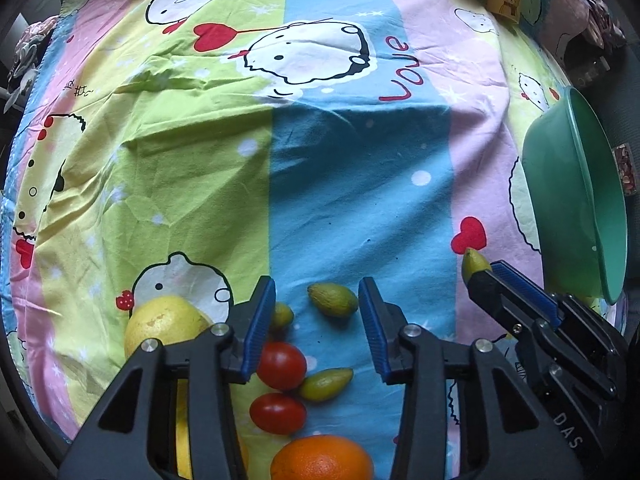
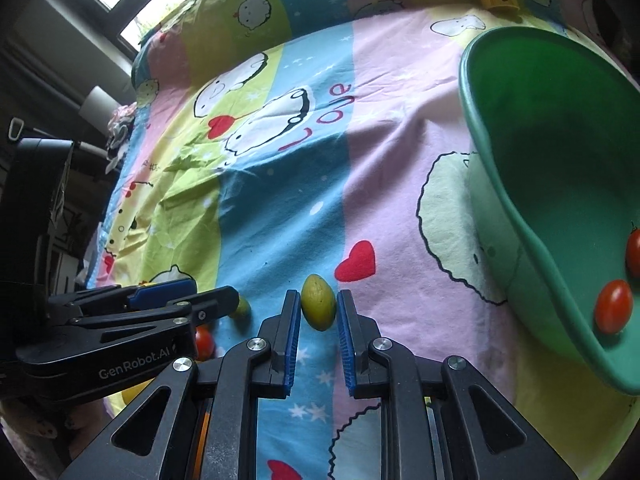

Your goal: Organize fruits

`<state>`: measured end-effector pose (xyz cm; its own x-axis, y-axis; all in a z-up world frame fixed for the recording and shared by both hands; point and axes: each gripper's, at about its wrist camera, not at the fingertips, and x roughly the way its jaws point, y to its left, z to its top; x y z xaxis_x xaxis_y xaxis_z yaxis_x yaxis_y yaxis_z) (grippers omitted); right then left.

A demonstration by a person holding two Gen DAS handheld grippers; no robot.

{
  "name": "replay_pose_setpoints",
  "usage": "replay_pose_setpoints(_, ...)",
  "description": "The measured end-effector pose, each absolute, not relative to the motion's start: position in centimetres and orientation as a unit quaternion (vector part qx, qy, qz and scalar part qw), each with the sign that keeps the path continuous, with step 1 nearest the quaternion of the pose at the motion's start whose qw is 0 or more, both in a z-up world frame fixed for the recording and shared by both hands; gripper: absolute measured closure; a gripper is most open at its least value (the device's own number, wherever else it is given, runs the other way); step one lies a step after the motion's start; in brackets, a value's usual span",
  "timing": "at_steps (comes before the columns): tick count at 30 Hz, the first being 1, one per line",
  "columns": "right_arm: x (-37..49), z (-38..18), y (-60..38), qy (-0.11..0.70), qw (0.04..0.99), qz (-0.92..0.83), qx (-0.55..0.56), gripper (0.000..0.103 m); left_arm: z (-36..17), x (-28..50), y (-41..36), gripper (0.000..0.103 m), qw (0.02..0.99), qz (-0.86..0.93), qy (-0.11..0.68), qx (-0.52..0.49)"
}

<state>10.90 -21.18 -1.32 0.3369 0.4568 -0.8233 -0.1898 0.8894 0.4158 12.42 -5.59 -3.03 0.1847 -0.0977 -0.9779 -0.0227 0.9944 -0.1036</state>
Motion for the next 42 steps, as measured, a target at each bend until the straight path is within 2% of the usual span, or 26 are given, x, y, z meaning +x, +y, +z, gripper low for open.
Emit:
replay_pose_setpoints(9, 11.0, -0.2, -23.5, 0.52, 0.816, 0.196, 0.157, 0.083, -4.0, 12.6, -6.3, 0.076, 0.754, -0.04, 0.651, -0.076)
replay_pose_setpoints(18, 11.1, 0.3, -24.5, 0.512, 0.815, 0.202, 0.18, 0.083, -4.2, 10.8, -7.3, 0.075, 0.779, -0.043, 0.621, -0.076)
replay_pose_setpoints(42, 9.9, 3.4, -29.6, 0.434, 0.847, 0.19, 0.241, 0.083, 5.3, 7.4, -12.9, 0.075, 0.889, -0.07, 0.452, -0.037)
